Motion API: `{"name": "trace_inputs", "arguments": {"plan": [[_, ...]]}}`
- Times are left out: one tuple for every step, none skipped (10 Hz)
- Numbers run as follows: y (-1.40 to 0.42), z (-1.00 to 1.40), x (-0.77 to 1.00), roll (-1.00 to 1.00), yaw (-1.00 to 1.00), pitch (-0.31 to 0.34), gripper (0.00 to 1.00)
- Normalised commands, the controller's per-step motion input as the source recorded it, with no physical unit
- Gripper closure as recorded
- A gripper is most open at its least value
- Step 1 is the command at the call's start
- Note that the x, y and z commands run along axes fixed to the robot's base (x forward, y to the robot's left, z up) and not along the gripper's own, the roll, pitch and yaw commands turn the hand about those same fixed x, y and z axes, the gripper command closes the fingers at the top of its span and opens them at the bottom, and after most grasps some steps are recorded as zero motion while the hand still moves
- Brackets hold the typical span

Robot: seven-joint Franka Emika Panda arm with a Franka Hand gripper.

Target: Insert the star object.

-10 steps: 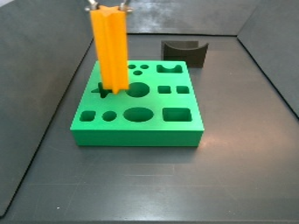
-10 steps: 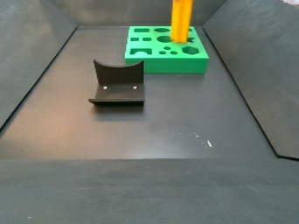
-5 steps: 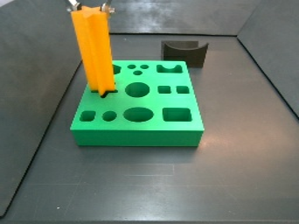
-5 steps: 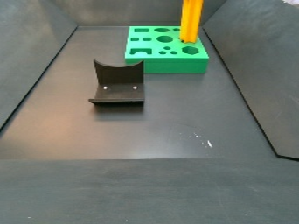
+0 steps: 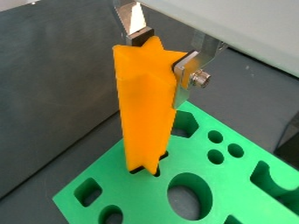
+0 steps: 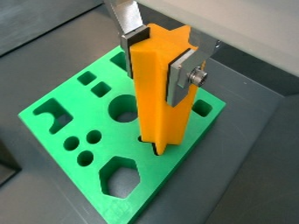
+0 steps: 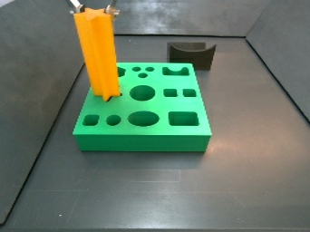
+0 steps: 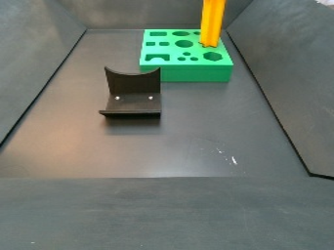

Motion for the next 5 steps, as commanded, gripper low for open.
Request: {"name": "trace_inputs", "arguments": {"plan": [[0.13, -0.5, 0.09, 0.04, 0.57, 0.0, 1.0], [0.13, -0.49, 0.05, 0.03, 0.6, 0.0, 1.0], [0.0, -0.43, 0.0, 0.0, 0.1, 0.0, 1.0], [0.0, -0.32, 0.0, -0.02, -0.19, 0.0, 1.0], [0.0, -0.3, 0.01, 0.0, -0.23, 0.0, 1.0]]}}
